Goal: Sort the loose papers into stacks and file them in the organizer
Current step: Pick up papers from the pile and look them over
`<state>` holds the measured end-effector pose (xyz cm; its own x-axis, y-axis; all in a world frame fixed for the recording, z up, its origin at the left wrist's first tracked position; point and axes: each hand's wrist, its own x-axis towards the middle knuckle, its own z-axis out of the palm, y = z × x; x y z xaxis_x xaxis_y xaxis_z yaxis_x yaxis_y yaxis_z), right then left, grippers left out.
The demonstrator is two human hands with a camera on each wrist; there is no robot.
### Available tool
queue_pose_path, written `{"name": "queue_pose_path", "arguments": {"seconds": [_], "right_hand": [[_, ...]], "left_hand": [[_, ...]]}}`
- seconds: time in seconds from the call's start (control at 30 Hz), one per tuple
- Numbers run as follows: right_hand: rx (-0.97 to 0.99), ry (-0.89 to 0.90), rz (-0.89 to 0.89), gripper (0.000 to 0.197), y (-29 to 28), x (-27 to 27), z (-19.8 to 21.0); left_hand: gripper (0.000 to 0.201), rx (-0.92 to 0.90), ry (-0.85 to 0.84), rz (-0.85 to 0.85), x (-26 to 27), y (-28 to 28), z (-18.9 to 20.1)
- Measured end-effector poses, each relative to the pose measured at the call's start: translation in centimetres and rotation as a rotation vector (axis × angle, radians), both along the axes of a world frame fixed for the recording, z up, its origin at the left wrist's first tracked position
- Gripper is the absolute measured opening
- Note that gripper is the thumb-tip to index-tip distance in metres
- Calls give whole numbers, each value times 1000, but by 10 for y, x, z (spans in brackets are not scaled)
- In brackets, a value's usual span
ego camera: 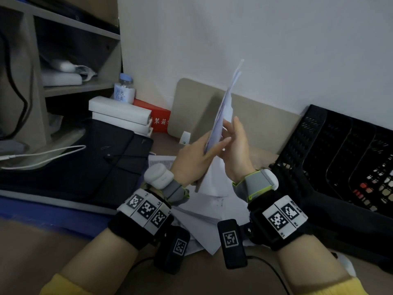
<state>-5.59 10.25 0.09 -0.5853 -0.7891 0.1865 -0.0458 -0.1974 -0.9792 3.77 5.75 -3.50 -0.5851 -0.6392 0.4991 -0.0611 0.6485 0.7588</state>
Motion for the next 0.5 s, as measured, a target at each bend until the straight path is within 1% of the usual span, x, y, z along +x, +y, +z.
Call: {"name": "queue_pose_path", "arguments": {"seconds": [0.1,0.2,0.27,0.4,0.47,0.5], "right_hand": [[-21,-57,51,59,2,0,-3],[-35,-79,93,62,5,-5,-5],[-40,-84,98,56,7,-10,-5],[1,-114,93,34,10,-22,-9],[51,-42,31,26,11,-32,-14],[84,25,-26,28,13,-38,-17]], "left_hand": [[46,78,101,-38,2,1,4],[29,189,177,-64,-1,-2,2],[21,250,203,-91,-2,-4,1],[25,308,172,-70,-6,-9,-4],[25,324,167,-54,-7,-12,-6],[23,332,177,-60,-6,-13,-6]]}}
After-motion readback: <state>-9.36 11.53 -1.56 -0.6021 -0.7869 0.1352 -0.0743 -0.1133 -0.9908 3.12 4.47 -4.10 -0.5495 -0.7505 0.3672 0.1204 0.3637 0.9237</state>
